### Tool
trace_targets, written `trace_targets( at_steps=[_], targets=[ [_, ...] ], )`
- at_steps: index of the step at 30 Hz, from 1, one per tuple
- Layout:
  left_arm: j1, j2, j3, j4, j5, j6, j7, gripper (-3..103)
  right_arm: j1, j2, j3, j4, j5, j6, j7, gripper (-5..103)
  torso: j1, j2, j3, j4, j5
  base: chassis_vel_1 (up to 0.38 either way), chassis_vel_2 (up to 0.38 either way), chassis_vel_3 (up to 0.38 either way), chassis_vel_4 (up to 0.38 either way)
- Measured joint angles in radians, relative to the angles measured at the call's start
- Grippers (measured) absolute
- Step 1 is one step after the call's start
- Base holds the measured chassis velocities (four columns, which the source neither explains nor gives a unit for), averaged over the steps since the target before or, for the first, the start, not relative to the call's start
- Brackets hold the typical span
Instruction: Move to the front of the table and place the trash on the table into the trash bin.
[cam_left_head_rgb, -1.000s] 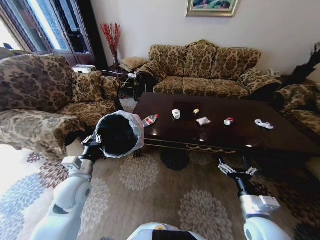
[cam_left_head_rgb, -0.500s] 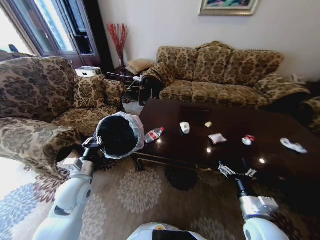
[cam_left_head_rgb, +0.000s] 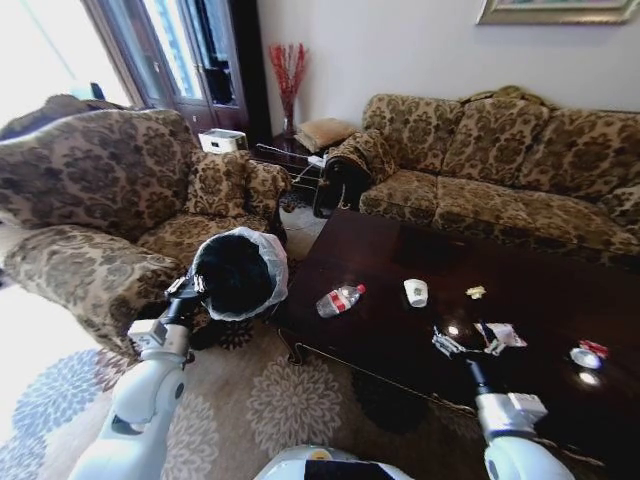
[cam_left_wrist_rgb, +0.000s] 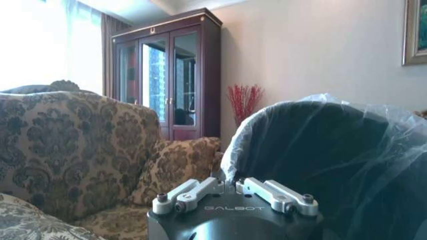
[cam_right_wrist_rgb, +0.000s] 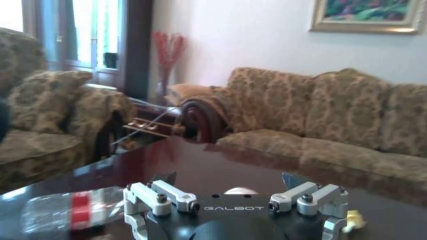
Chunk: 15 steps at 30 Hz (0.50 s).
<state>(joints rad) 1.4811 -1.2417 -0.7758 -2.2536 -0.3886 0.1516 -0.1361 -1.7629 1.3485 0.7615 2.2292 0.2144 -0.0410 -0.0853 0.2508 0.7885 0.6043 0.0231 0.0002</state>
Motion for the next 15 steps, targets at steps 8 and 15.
trace_targets(
  at_steps=[8,15],
  targets=[
    [-0.056,0.058,0.024,0.058,-0.032,0.010,-0.006,3,0.094,-0.051,-0.124,-0.079,0.008,-0.006,-0.007,100,0.001,0.000,0.001,0.0001,-0.0002,0.000,0.000,0.000,0.000],
    [-0.085,0.133,0.028,0.114,-0.101,0.005,-0.016,3,0.359,-0.177,-0.358,-0.223,0.186,-0.053,0.094,100,0.001,0.000,0.001,0.0009,0.0000,0.000,0.000,0.000,0.000]
  ],
)
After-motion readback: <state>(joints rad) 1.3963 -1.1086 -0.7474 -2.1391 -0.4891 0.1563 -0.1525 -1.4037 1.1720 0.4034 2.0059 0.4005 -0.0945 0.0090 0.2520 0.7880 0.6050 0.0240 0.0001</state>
